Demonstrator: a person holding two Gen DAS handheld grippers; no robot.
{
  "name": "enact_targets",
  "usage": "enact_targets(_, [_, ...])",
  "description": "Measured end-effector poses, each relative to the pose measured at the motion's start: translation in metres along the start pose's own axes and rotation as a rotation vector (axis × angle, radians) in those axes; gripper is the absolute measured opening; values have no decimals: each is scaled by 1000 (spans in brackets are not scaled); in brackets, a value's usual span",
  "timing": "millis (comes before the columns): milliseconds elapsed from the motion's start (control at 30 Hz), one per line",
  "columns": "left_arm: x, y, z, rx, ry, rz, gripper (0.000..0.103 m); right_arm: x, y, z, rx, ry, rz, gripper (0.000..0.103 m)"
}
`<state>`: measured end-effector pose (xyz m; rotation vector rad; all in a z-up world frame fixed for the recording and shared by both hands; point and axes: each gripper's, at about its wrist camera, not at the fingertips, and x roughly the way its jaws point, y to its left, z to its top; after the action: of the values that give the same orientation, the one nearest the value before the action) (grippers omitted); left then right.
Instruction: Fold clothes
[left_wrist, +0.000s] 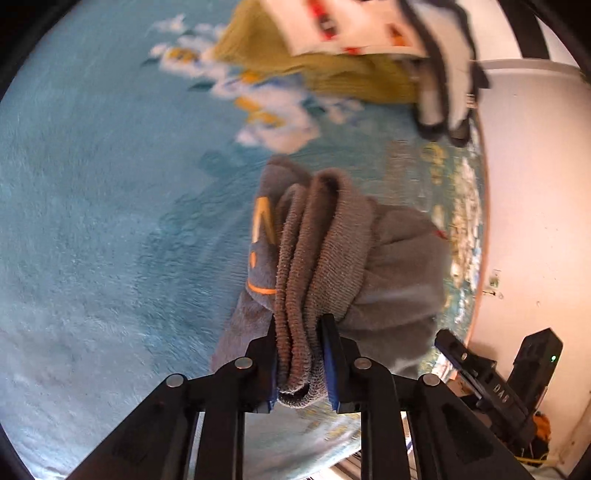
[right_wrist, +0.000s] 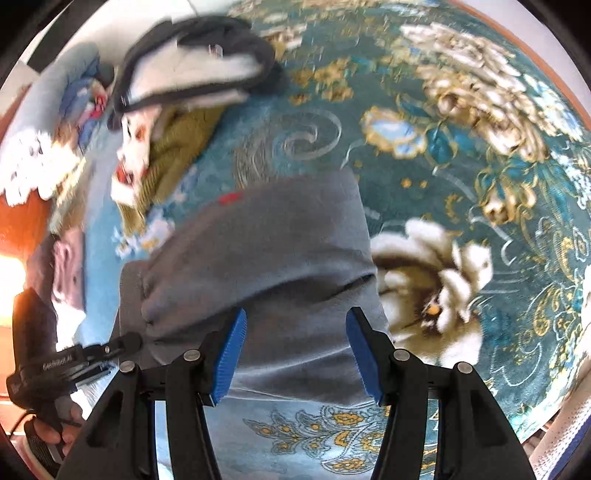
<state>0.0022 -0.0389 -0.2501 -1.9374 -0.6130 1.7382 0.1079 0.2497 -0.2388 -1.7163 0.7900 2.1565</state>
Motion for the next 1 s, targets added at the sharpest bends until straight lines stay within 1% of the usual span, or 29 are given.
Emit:
enact_targets(167, [2, 1, 5, 15, 12, 45, 26, 41, -13, -8, 50, 91, -24, 58])
enact_targets(233, [2, 1, 7, 21, 17, 63, 28, 42, -14, -7, 56, 104, -25, 58])
enact_targets(300, [3, 2, 9, 26, 22, 81, 32, 33, -11, -4, 47, 98, -23, 58])
enact_targets(333, [1, 0, 10, 37, 19, 91, 32, 24, -9, -2, 41, 86, -23, 58])
enact_targets(433, [-22, -19, 12, 126, -26, 114, 32, -1, -4, 7, 26, 23, 2, 58])
enact_targets(500, [-24, -32, 21, 161, -43, 114, 32, -10, 4, 17, 10, -8, 10, 58])
enact_targets(633, [-17, -54, 36, 242, -50, 102, 32, -3, 23, 33, -16, -20, 34, 58])
enact_targets(700, [5, -61, 41, 272, -26, 126, 32, 7, 33, 39, -42, -17, 47, 58])
enact_targets(733, [13, -63, 43, 279, -16, 133, 33, 15, 35, 40, -49, -3, 47, 58])
enact_targets(800, [16, -54, 43, 244, 0, 116, 32, 33, 37, 40, -54, 32, 43, 58])
enact_targets(867, [20, -45, 43, 209, 15, 98, 32, 50, 32, 38, -28, 85, 39, 58])
enact_targets(900, [22, -41, 42, 192, 23, 89, 32, 52, 29, 37, -14, 97, 45, 58])
enact_targets(933, [23, -37, 42, 174, 31, 80, 35, 48, 26, 36, -5, 89, 64, 58])
enact_targets(967, [23, -31, 42, 155, 35, 75, 51, 42, 23, 35, 3, 77, 85, 58])
enact_targets(1000, [18, -21, 42, 128, 29, 82, 74, 36, 18, 34, 10, 68, 99, 58])
